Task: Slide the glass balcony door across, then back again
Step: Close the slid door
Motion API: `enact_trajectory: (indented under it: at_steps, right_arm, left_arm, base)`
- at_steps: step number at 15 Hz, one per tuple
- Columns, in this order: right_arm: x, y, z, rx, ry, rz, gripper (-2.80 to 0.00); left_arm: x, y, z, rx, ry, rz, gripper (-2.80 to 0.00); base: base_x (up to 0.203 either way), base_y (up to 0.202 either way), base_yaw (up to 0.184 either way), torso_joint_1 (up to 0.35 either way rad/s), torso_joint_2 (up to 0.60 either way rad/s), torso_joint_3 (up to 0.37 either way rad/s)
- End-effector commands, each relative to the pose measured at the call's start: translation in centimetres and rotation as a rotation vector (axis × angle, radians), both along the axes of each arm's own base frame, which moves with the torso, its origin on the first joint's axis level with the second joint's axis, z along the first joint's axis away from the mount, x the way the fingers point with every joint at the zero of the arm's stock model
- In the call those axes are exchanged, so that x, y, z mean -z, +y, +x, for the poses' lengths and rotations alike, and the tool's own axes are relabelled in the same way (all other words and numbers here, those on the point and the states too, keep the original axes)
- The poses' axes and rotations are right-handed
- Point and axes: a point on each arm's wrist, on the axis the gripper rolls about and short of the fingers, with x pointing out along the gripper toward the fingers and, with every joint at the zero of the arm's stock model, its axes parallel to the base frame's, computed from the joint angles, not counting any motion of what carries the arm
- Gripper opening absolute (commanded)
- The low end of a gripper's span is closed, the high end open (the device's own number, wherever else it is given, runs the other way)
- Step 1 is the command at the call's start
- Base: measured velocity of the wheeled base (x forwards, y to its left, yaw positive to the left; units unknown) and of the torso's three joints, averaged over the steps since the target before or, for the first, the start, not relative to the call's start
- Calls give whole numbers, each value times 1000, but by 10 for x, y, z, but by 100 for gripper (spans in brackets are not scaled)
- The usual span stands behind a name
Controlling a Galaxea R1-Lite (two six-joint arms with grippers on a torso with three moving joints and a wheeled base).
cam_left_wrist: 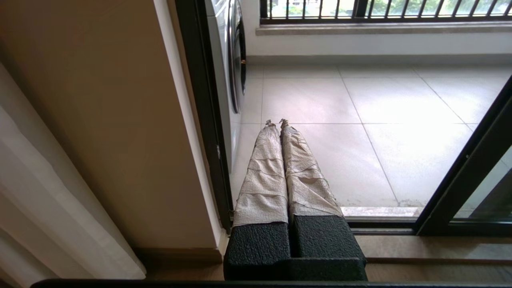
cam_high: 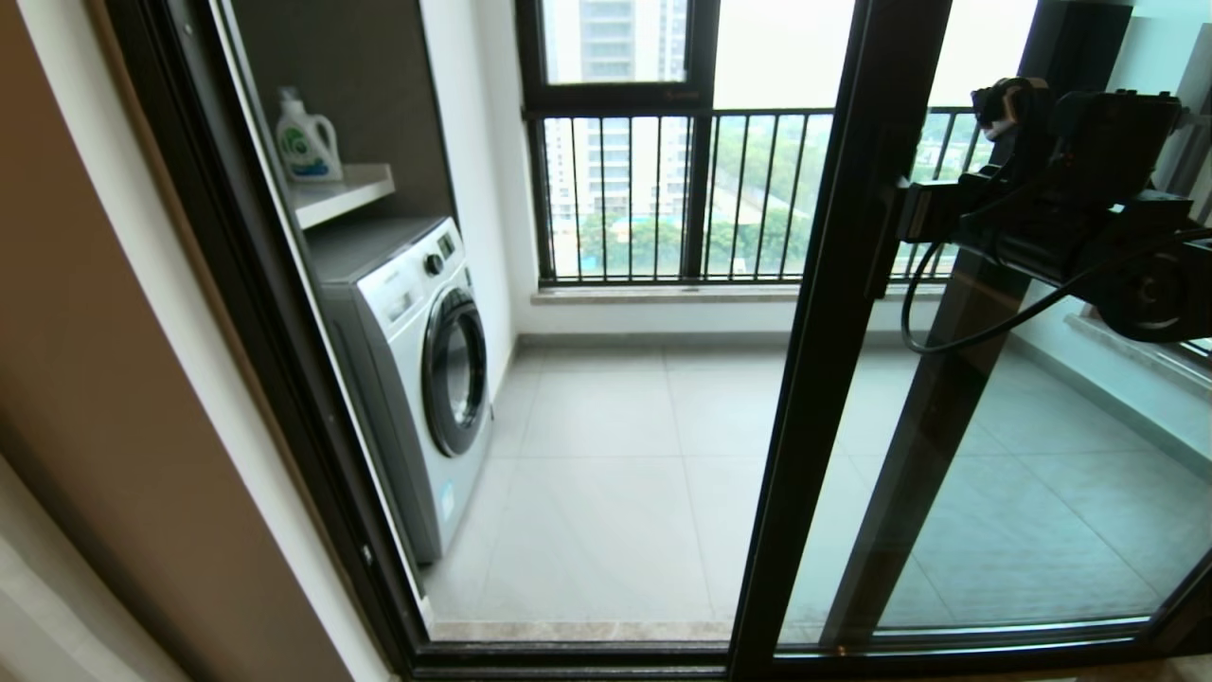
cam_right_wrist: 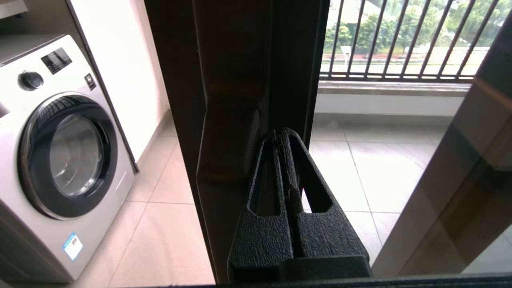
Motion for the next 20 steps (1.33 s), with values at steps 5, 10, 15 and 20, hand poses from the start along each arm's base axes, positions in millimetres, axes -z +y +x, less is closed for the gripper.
enact_trajectory:
  at_steps: [5,10,15,20]
  right_arm:
    - [11,55,-4,-105,27,-25,-280]
    - [18,96,-4,-155,35,-33,-280]
    - [19,127,1,-179,12,-25,-280]
    - [20,165,0,-239,-9,-19,-280]
  left_arm:
    - [0,0,0,0,2,0,-280]
    - [0,0,0,0,2,0,-280]
    - [0,0,0,0,2,0,-280]
    - [0,0,0,0,2,0,-280]
  base:
    - [0,0,0,0,0,0]
    - [0,0,0,0,0,0]
    - [0,0,0,0,0,0]
    - [0,0,0,0,0,0]
